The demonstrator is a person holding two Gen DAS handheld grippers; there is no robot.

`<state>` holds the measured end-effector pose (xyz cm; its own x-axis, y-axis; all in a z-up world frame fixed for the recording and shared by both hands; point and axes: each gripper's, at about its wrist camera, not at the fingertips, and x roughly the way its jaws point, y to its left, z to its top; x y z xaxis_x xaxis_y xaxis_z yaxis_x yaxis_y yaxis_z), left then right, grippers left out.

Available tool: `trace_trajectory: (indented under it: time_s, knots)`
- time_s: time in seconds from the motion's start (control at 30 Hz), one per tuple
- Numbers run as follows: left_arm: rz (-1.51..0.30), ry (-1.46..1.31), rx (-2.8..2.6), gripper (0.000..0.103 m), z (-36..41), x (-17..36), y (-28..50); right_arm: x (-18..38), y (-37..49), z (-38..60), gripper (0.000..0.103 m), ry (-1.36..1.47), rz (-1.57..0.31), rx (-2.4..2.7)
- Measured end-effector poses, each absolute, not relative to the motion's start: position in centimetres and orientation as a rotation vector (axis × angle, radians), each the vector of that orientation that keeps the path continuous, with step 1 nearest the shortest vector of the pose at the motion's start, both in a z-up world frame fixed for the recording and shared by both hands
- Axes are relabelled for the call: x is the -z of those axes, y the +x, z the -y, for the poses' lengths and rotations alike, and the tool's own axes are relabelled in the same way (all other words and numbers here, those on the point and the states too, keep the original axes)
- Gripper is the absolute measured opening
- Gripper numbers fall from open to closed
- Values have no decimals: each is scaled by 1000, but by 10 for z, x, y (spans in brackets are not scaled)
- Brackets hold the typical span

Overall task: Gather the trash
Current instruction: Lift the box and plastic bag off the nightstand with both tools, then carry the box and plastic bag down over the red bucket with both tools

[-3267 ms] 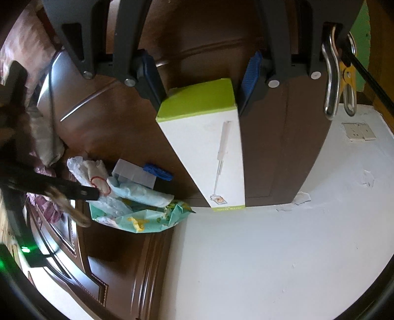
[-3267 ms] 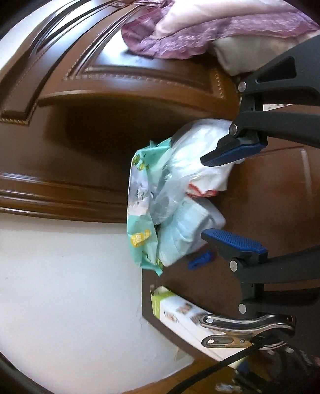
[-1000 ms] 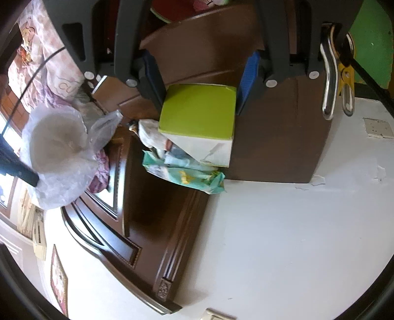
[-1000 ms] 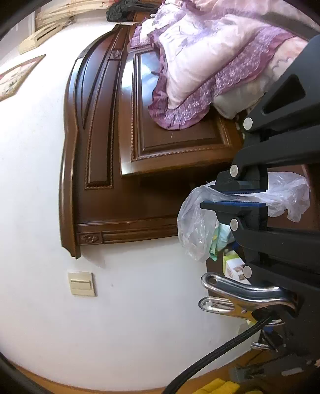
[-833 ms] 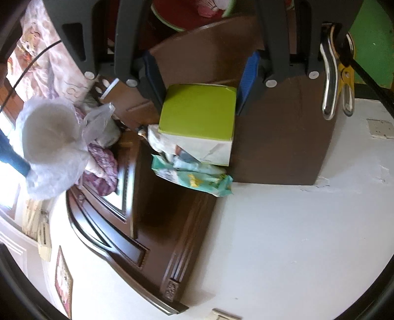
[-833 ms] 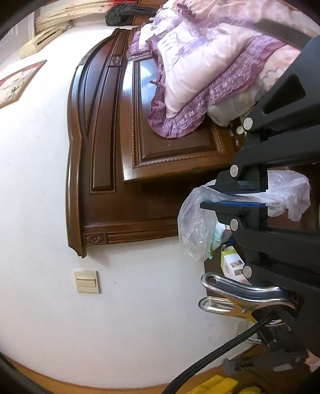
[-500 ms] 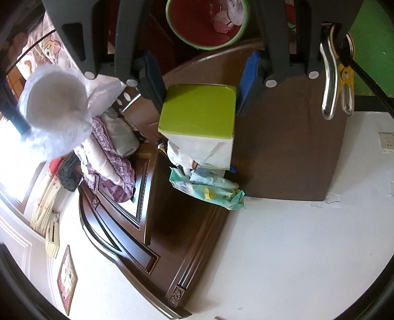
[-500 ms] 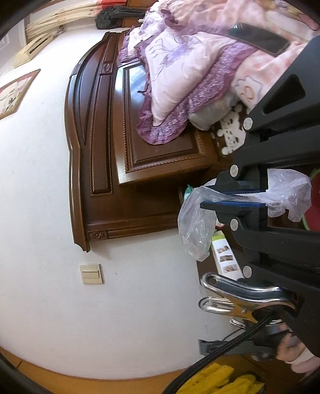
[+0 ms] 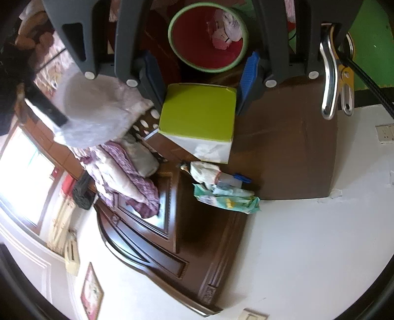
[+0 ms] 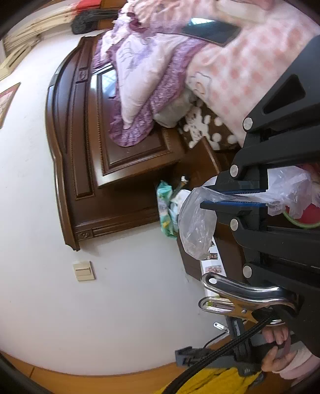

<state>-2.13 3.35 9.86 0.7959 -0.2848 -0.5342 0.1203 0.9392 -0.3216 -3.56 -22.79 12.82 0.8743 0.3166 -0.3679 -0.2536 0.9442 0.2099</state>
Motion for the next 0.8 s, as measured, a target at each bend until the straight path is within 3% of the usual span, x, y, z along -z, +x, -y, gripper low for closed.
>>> trace_trajectory:
  time_s: [0.8]
  knots:
    - [-634,-132,303,57,-2,-112,-108,-58,-75,233,5,295,-486,-314]
